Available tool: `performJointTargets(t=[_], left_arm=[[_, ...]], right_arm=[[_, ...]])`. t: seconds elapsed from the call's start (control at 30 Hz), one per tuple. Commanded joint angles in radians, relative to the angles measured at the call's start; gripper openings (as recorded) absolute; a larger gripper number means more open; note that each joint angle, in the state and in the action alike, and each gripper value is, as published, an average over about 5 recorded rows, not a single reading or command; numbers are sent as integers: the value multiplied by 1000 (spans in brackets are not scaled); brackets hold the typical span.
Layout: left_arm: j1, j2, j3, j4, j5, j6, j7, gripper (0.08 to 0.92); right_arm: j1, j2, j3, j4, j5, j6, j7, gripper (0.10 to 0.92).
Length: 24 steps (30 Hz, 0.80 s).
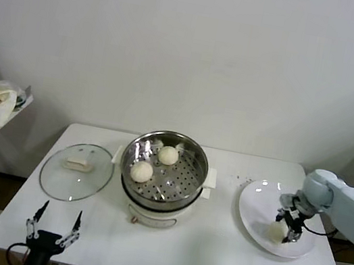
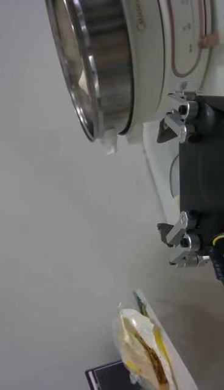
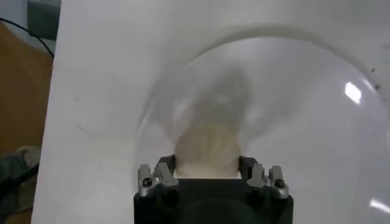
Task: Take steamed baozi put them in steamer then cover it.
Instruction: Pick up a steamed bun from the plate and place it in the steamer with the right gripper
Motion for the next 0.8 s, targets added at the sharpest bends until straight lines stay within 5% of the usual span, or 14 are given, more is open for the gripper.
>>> performJointTargets(t=[0.03, 0.3, 0.8], left_arm=[[2, 1, 4, -3, 2, 0, 0, 823], [-4, 0, 20, -4, 13, 14, -16, 823], [-24, 5, -15, -31, -43, 50, -12, 823]], right_arm=[[405, 99, -251, 13, 80, 223, -44, 670], [661, 332, -302, 55, 75, 477, -83, 672], [479, 656, -138, 82, -101, 594, -100, 679]])
